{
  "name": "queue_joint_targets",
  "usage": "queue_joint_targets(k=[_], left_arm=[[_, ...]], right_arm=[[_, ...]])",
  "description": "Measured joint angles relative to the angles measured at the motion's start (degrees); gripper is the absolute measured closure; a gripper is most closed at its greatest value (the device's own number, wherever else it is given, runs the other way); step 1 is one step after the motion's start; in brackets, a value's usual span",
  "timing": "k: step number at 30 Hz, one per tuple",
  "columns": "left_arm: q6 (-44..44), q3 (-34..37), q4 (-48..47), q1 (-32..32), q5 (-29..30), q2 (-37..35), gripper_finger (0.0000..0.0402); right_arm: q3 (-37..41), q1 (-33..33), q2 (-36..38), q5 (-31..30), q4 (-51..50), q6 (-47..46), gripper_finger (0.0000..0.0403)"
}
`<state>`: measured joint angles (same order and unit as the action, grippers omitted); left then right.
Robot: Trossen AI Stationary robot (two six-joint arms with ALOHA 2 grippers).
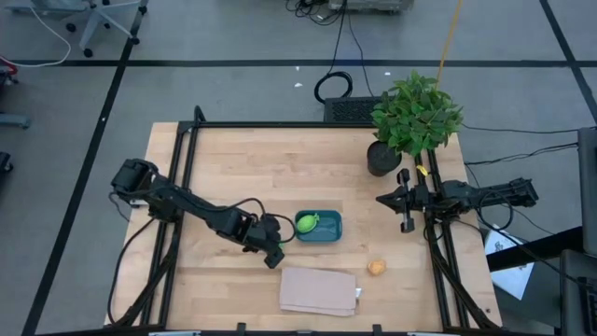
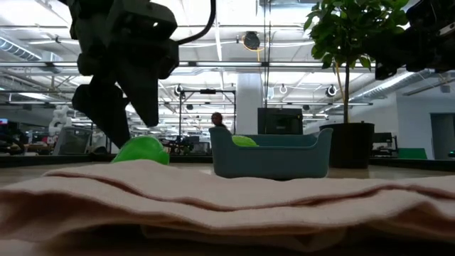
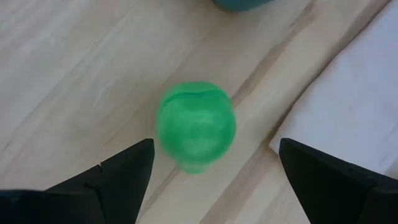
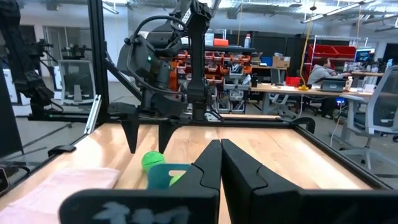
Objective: Pick and placing Produce into tupperware
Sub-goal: Put the green pear into the blue bin
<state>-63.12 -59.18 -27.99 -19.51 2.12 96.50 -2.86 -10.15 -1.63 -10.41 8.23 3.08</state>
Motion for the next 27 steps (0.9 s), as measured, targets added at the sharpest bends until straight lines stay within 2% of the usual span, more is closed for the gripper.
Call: queue_joint_targets(k=[15, 23, 27], left_arm=[[3.18, -0.02, -0.25, 0.04, 2.51, -0.03, 0.005], [23.11, -0.02, 1.16, -2.99, 3.01, -0.03, 0.005], [29.92, -0.02, 1.17, -3.08, 4.53, -0.03, 0.005]], right_arm=[[0.01, 0.0, -0.07, 0.0, -0.5, -0.77, 0.0403], [0.0, -0.01, -0.07, 0.0, -2.54, -0.88, 0.0403], [-0.01, -0.01, -0.07, 0.0, -2.51, -0.9, 0.0403]])
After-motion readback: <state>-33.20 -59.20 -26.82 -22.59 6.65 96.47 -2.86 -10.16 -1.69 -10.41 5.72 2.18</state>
